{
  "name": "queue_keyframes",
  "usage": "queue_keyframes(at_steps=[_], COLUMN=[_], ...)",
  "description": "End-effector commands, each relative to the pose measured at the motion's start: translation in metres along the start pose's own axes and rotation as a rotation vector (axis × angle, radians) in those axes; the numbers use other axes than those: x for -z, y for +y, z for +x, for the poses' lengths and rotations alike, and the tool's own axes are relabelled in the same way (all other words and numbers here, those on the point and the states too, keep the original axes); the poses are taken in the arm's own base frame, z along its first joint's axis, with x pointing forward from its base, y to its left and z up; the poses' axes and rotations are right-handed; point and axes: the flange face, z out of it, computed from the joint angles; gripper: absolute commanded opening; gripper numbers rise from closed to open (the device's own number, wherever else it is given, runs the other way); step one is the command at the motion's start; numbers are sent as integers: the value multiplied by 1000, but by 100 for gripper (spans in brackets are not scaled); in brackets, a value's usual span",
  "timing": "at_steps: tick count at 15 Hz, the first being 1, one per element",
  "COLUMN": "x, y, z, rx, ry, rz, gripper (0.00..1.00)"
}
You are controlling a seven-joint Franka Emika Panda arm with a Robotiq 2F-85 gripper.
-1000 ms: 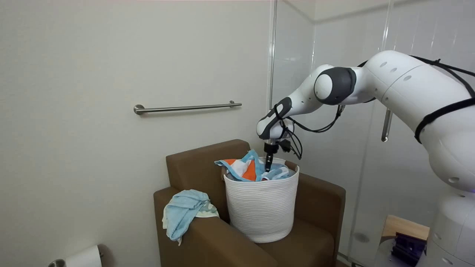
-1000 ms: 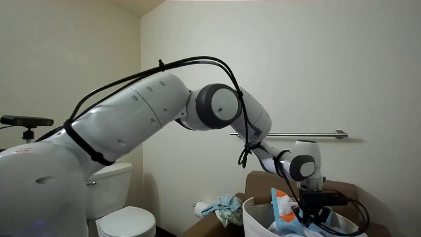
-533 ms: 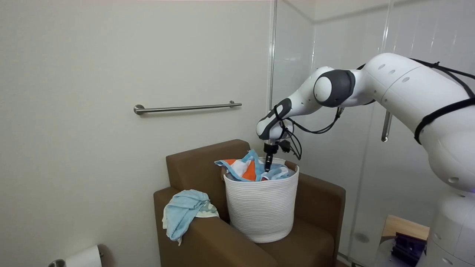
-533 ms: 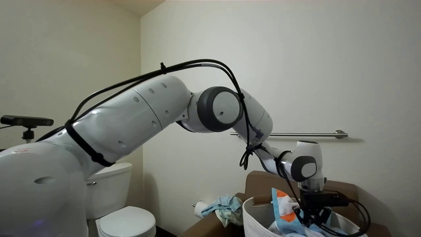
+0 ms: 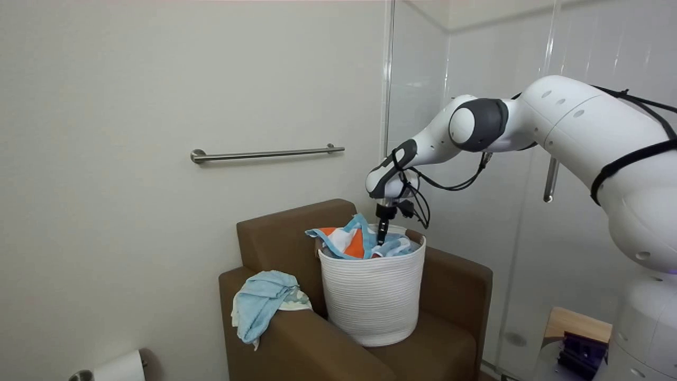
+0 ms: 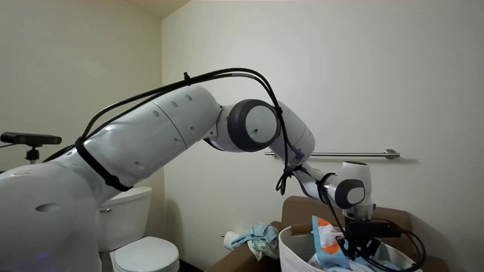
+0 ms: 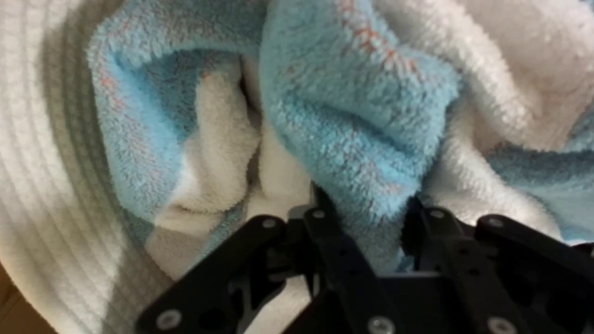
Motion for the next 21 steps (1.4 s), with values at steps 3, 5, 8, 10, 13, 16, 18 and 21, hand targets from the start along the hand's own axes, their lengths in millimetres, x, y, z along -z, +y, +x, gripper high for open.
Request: queue_keyframes(at_steps=[3, 5, 8, 10, 13, 16, 18, 21], x=[-14, -13, -8, -3, 10, 30, 44, 64], y=[-14, -16, -18, -20, -24, -33, -42, -57], z=[-9, -9, -9, -9, -8, -10, -11, -13], rx=[29, 29, 28, 33, 44, 63, 81, 104], ry=[-5, -3, 7, 13, 36, 55, 73, 95], rz=[38, 39, 32, 21, -9, -42, -66, -92], gripper=[78, 91, 100, 100, 100, 100, 100, 100])
